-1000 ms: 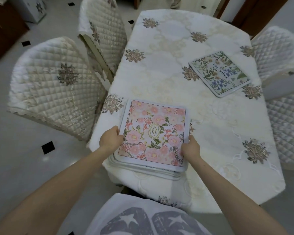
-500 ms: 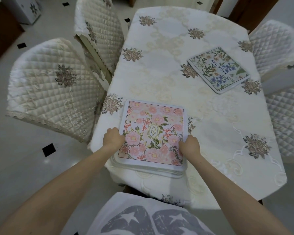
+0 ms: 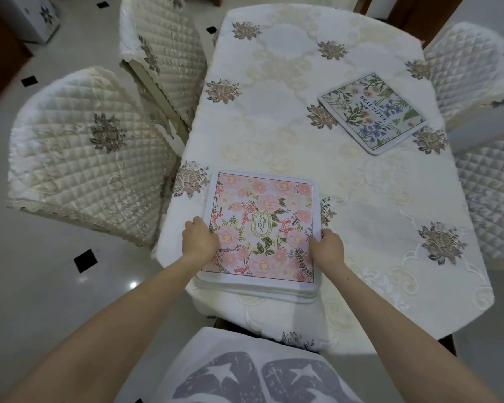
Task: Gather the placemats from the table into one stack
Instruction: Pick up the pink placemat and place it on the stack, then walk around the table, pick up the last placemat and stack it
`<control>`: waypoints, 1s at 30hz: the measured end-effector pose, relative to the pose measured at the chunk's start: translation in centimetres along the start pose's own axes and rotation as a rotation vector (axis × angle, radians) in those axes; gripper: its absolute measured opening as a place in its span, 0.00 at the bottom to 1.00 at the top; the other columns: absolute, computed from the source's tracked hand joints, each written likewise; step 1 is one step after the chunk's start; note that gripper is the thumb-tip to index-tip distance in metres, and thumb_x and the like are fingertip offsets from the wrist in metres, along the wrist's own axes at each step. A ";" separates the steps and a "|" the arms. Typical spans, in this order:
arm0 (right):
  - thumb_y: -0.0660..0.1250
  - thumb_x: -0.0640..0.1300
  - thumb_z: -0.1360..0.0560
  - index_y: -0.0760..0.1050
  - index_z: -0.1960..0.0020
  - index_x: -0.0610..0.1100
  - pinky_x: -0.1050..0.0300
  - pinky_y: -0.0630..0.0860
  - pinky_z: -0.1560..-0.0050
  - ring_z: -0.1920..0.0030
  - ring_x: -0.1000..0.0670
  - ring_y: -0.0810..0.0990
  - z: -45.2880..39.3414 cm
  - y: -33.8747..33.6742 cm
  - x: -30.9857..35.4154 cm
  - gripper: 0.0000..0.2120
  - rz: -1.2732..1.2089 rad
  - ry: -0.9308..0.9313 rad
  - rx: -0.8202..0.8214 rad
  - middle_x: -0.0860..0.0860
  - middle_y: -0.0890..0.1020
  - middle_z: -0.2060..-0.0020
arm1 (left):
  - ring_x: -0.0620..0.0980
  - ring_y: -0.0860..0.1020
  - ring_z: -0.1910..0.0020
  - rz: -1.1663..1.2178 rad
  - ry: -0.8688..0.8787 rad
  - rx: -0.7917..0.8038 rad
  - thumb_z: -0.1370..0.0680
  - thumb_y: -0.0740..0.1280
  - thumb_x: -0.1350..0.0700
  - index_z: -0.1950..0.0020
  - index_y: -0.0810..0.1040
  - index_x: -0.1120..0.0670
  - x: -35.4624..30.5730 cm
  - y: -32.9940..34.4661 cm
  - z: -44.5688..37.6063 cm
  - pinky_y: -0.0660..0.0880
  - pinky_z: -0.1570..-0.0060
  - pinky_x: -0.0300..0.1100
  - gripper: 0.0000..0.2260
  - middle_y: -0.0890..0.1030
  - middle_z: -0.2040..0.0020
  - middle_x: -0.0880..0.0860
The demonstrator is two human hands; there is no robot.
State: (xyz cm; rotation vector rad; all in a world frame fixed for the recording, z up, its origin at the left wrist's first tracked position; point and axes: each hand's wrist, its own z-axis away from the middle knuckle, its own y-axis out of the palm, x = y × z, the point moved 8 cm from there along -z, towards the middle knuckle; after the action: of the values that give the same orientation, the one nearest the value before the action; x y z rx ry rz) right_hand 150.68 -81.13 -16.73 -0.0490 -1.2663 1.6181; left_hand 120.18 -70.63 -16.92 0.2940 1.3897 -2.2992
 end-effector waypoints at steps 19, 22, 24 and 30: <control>0.59 0.48 0.21 0.72 0.34 0.42 0.54 0.69 0.39 0.37 0.46 0.72 6.5 -13.8 8.0 0.18 0.073 -0.434 -0.568 0.47 0.78 0.39 | 0.54 0.71 0.37 0.033 1.004 -0.187 0.19 0.56 0.50 0.31 0.70 0.56 -21.5 -7.3 7.7 0.69 0.40 0.48 0.18 0.76 0.36 0.53; 0.60 0.47 0.21 0.73 0.35 0.41 0.54 0.69 0.39 0.38 0.45 0.73 8.0 -15.0 6.0 0.18 0.068 -0.400 -0.624 0.47 0.79 0.40 | 0.54 0.72 0.38 0.022 1.071 -0.158 0.19 0.56 0.51 0.32 0.71 0.56 -22.7 -5.9 9.2 0.70 0.41 0.48 0.18 0.76 0.37 0.54; 0.60 0.47 0.21 0.73 0.35 0.41 0.54 0.69 0.39 0.38 0.45 0.73 8.7 -15.4 3.9 0.17 0.056 -0.354 -0.641 0.46 0.79 0.40 | 0.54 0.72 0.38 0.008 1.086 -0.118 0.19 0.56 0.51 0.32 0.71 0.56 -23.1 -4.2 9.9 0.69 0.41 0.47 0.18 0.77 0.38 0.53; 0.59 0.48 0.21 0.72 0.34 0.42 0.54 0.68 0.38 0.36 0.46 0.71 10.9 -15.7 -4.1 0.18 -0.018 -0.182 -0.633 0.47 0.77 0.38 | 0.53 0.71 0.36 -0.005 1.063 0.023 0.19 0.56 0.50 0.33 0.71 0.55 -23.5 1.9 13.1 0.69 0.41 0.47 0.17 0.76 0.37 0.53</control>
State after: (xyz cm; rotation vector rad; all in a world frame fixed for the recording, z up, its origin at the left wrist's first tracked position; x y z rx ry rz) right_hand 156.94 -93.07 -2.52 -0.2854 -1.8735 1.1696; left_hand 142.39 -76.92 -2.88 1.6894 1.7565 -2.1977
